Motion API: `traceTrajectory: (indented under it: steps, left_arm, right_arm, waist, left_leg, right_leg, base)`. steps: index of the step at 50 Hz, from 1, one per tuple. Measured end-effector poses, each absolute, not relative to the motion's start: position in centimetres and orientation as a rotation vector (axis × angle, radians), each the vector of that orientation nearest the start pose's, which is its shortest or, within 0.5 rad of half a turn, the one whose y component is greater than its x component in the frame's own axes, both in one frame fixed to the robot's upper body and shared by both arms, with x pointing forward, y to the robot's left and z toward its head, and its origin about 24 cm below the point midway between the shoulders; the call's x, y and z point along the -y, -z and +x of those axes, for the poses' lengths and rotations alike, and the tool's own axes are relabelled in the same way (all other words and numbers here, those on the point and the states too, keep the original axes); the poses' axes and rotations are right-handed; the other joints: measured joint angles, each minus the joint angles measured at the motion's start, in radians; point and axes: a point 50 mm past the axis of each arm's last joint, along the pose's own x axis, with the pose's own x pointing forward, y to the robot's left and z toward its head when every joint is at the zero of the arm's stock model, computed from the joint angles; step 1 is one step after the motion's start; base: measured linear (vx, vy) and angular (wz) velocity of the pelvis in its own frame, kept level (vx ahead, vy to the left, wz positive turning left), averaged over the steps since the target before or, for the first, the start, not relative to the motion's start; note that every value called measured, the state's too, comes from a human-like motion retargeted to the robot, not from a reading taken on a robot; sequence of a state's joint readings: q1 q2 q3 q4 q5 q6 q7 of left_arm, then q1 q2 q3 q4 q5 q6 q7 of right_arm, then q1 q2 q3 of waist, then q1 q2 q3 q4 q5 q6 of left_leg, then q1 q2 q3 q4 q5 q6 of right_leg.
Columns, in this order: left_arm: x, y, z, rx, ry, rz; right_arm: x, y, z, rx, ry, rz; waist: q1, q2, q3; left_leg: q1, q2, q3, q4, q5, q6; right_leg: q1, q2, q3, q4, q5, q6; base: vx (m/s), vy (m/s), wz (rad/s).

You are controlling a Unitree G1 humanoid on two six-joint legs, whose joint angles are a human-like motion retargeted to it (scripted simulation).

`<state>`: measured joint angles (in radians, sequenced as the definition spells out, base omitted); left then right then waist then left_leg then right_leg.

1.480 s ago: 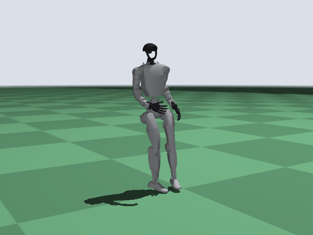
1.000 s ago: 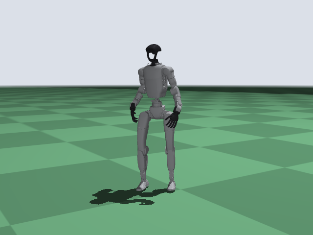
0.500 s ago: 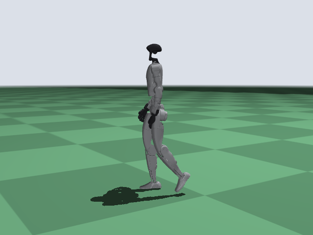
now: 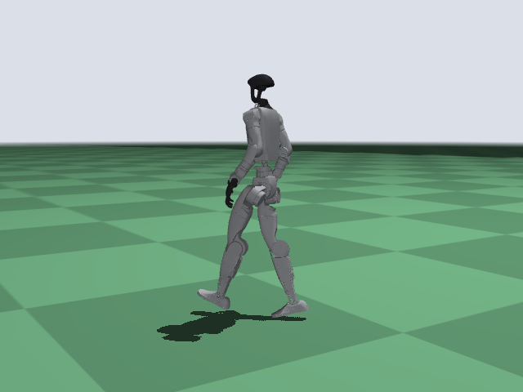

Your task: Walk run

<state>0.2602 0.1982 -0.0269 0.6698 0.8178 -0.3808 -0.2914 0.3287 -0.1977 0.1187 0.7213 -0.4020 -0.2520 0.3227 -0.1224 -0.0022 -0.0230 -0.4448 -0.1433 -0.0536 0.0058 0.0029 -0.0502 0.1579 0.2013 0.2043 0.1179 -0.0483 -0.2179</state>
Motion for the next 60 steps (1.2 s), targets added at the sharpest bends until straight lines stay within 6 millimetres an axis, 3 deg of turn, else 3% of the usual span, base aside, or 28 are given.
traceTrajectory:
  steps: [2, 5, 7, 10, 12, 13, 15, 17, 22, 30, 33, 37, 38, 41, 46, 48, 50, 54, 57, 60]
  left_arm:
    - [-18.2, 12.4, 10.2, -0.708, 0.735, 0.785]
    - [-17.9, 12.8, 9.4, -0.752, 0.723, 0.772]
    - [-17.9, 12.9, 9.3, -0.772, 0.706, 0.708]
    - [-18.2, 13.0, 9.9, -0.793, 0.728, 0.633]
    - [-18.8, 12.8, 10.5, -0.809, 0.77, 0.64]
    - [-19.1, 12.8, 10.7, -0.817, 0.789, 0.653]
    - [-19.1, 13.1, 11.2, -0.835, 0.842, 0.675]
    - [-18.8, 13.4, 11.3, -0.864, 0.893, 0.695]
    - [-17.4, 14.5, 10.8, -0.893, 0.927, 0.708]
    - [-16.8, 15.3, 10.2, -0.958, 0.955, 0.66]
    - [-16.4, 15.5, 10.2, -0.97, 0.978, 0.666]
    - [-15.5, 15.7, 9.4, -0.962, 0.962, 0.672]
    - [-15.3, 15.9, 9.1, -0.965, 0.955, 0.669]
    - [-15.0, 16.3, 7.7, -1.007, 0.897, 0.618]
    - [-14.2, 16.8, 4.7, -1.102, 0.811, 0.408]
    - [-14.2, 16.7, 4.8, -1.097, 0.788, 0.404]
    - [-14.7, 16.5, 5.4, -1.058, 0.763, 0.46]
    - [-15.5, 15.8, 6.7, -0.96, 0.71, 0.555]
    - [-15.7, 15.4, 7.1, -0.919, 0.651, 0.541]
    - [-15.9, 15.1, 7.6, -0.88, 0.615, 0.536]
  right_arm:
    - [18.0, 13.9, 6.9, -0.904, -0.566, -0.413]
    - [17.6, 14.3, 6.5, -0.922, -0.573, -0.427]
    - [17.3, 14.4, 6.5, -0.918, -0.57, -0.431]
    - [16.9, 14.6, 6.8, -0.898, -0.577, -0.459]
    - [16.6, 14.5, 7.4, -0.873, -0.628, -0.5]
    - [16.6, 14.4, 7.6, -0.861, -0.658, -0.522]
    - [16.8, 14.2, 8.3, -0.846, -0.7, -0.58]
    - [17.1, 14.1, 8.6, -0.83, -0.696, -0.624]
    - [17.1, 13.4, 9.6, -0.729, -0.592, -0.61]
    - [17.6, 12.7, 11.7, -0.667, -0.586, -0.602]
    - [17.7, 12.5, 12.6, -0.669, -0.619, -0.618]
    - [17.6, 12.4, 13.5, -0.696, -0.684, -0.625]
    - [17.7, 12.4, 13.7, -0.706, -0.687, -0.618]
    - [17.7, 12.2, 13.8, -0.707, -0.643, -0.599]
    - [18.3, 12.8, 12.3, -0.795, -0.627, -0.538]
    - [18.8, 12.9, 12.1, -0.826, -0.617, -0.526]
    - [18.8, 13.1, 11.5, -0.843, -0.612, -0.514]
    - [18.2, 14.0, 10.0, -0.899, -0.631, -0.439]
    - [18.0, 14.5, 9.0, -0.94, -0.658, -0.41]
    - [17.7, 14.8, 8.5, -0.958, -0.677, -0.39]
  waist:
    - [0.018, -0.008, -0.021]
    - [0.024, -0.024, -0.062]
    - [0.026, -0.041, -0.079]
    - [0.054, -0.055, -0.074]
    - [0.093, -0.071, -0.059]
    - [0.118, -0.05, -0.061]
    - [0.144, -0.022, -0.056]
    - [0.102, -0.002, -0.045]
    - [-0.015, 0.018, -0.021]
    - [-0.155, -0.009, 0.017]
    - [-0.2, 0.018, 0.015]
    - [-0.245, 0.05, 0.0]
    - [-0.258, 0.062, -0.005]
    - [-0.297, 0.084, -0.02]
    - [-0.261, 0.072, -0.064]
    - [-0.251, 0.034, -0.074]
    - [-0.258, 0.012, -0.085]
    - [-0.209, -0.018, -0.092]
    - [-0.159, -0.04, -0.087]
    - [-0.11, -0.03, -0.067]
  left_leg:
    - [0.023, 0.022, 0.07, 0.032, 0.026, 0.016]
    - [0.056, 0.006, 0.013, 0.046, 0.095, 0.035]
    - [0.064, 0.016, 0.045, 0.08, 0.081, 0.063]
    - [0.116, 0.035, 0.071, 0.113, 0.028, 0.125]
    - [0.175, 0.032, 0.119, 0.114, -0.016, 0.142]
    - [0.195, 0.061, 0.136, 0.104, -0.029, 0.144]
    - [0.235, 0.087, 0.158, 0.095, -0.055, 0.147]
    - [0.278, 0.079, 0.129, 0.079, -0.068, 0.152]
    - [0.367, 0.021, 0.073, 0.049, -0.105, 0.163]
    - [0.533, -0.06, 0.031, 0.047, -0.193, 0.179]
    - [0.579, -0.051, 0.005, 0.055, -0.221, 0.183]
    - [0.614, -0.045, -0.014, 0.085, -0.217, 0.18]
    - [0.619, -0.036, -0.02, 0.097, -0.198, 0.169]
    - [0.638, -0.01, -0.033, 0.154, -0.094, 0.127]
    - [0.555, -0.004, 0.009, 0.456, 0.326, 0.059]
    - [0.475, 0.011, 0.086, 0.619, 0.457, 0.078]
    - [0.402, 0.022, 0.122, 0.722, 0.421, 0.102]
    - [0.267, 0.044, 0.202, 0.77, 0.224, 0.13]
    - [0.192, 0.027, 0.247, 0.662, 0.096, 0.138]
    - [0.139, 0.023, 0.263, 0.475, 0.062, 0.12]
  right_leg:
    - [0.014, -0.001, -0.006, 0.022, 0.061, 0.018]
    - [0.015, -0.017, -0.057, 0.078, 0.223, 0.078]
    - [-0.005, -0.045, -0.099, 0.153, 0.382, 0.185]
    - [-0.082, -0.062, -0.159, 0.363, 0.572, 0.406]
    - [-0.164, -0.09, -0.206, 0.573, 0.572, 0.473]
    - [-0.188, -0.077, -0.212, 0.573, 0.572, 0.458]
    - [-0.26, -0.073, -0.243, 0.616, 0.468, 0.364]
    - [-0.324, -0.09, -0.294, 0.62, 0.361, 0.332]
    - [-0.474, -0.171, -0.348, 0.466, 0.192, 0.345]
    - [-0.593, -0.297, -0.325, 0.015, 0.167, 0.311]
    - [-0.62, -0.317, -0.388, -0.12, 0.106, 0.353]
    - [-0.619, -0.339, -0.435, -0.081, 0.082, 0.286]
    - [-0.61, -0.346, -0.46, -0.05, 0.066, 0.268]
    - [-0.571, -0.349, -0.503, -0.03, 0.174, 0.23]
    - [-0.457, -0.353, -0.475, 0.002, 0.154, 0.173]
    - [-0.412, -0.359, -0.469, -0.008, 0.126, 0.147]
    - [-0.369, -0.355, -0.478, -0.019, 0.097, 0.135]
    - [-0.3, -0.315, -0.44, -0.045, 0.059, 0.116]
    - [-0.256, -0.273, -0.392, -0.058, 0.031, 0.098]
    - [-0.209, -0.21, -0.367, -0.068, -0.001, 0.084]
  base:
    - [0.78, -0.12, -0.9]
    - [1.01, -0.07, -0.55]
    - [0.95, -0.07, -0.47]
    - [0.76, -0.12, -0.65]
    - [0.61, -0.1, -1.18]
    - [0.66, 0.04, -1.28]
    - [0.59, 0.06, -0.75]
    - [0.65, 0.0, 0.5]
    - [0.6, -0.01, 0.72]
    - [0.57, -0.17, 0.48]
    - [0.68, -0.29, 0.46]
    - [0.69, -0.36, 0.41]
    - [0.78, -0.48, 0.82]
    - [0.75, -0.51, 0.73]
    - [0.88, -0.66, 0.02]
    - [0.62, -0.53, 0.0]
    - [0.73, -0.56, 0.05]
    - [0.66, -0.48, -0.63]
    - [0.57, -0.4, -1.05]
    - [0.63, -0.37, -1.06]
